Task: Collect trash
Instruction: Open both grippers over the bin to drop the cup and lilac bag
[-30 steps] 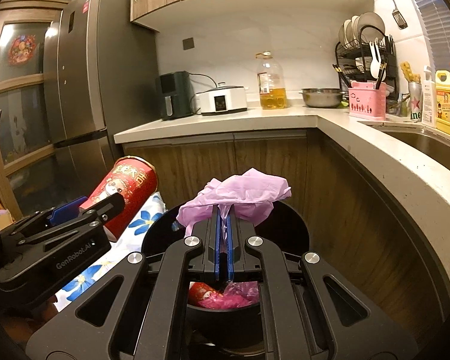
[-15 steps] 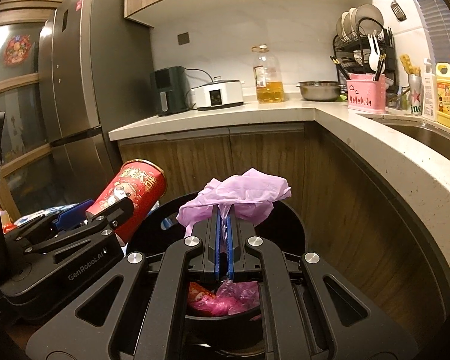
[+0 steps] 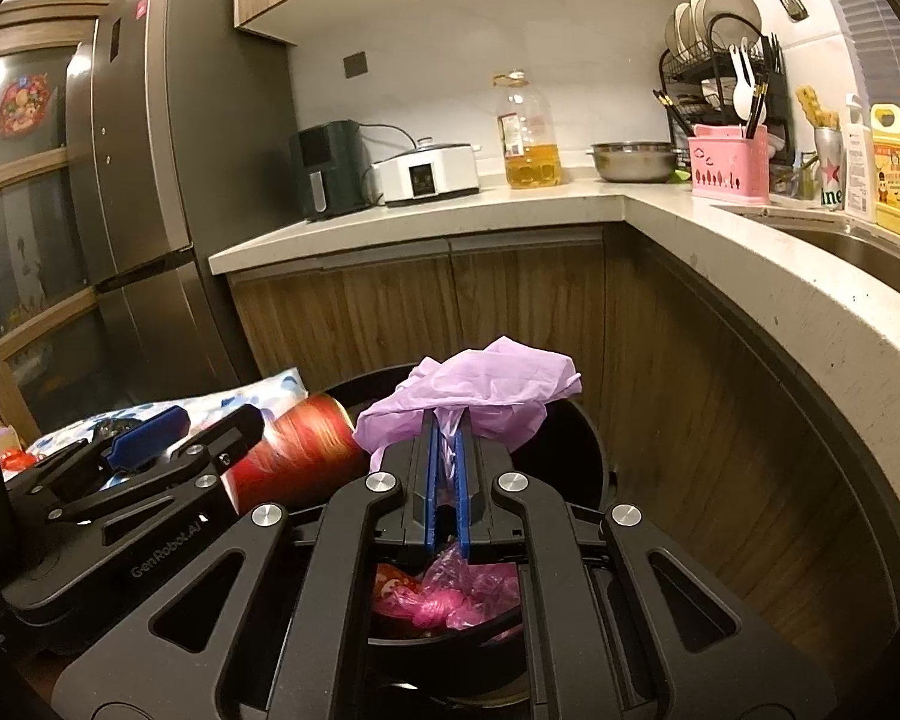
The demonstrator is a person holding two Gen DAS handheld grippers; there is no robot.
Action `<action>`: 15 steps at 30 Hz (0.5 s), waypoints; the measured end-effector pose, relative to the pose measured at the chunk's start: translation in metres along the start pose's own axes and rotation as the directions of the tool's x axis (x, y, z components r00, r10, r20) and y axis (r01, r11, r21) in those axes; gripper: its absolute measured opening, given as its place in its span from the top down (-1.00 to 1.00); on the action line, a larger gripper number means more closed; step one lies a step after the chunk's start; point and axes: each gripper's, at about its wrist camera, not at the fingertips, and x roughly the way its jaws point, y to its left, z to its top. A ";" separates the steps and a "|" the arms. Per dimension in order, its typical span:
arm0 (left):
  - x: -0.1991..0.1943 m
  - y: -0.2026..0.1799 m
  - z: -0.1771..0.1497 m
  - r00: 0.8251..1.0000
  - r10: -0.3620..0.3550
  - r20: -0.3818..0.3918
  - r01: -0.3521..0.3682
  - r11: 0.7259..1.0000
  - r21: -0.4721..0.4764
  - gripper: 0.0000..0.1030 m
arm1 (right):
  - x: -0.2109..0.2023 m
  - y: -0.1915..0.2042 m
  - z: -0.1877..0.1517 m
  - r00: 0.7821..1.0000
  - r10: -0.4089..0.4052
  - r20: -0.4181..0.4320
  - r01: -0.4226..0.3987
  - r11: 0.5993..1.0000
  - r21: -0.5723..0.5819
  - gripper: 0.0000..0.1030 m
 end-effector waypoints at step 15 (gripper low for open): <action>-0.012 0.018 -0.005 0.999 0.043 0.007 -0.043 0.998 -0.042 -0.61 | -0.002 -0.001 -0.004 1.000 -0.013 -0.008 0.013 1.000 0.011 -0.01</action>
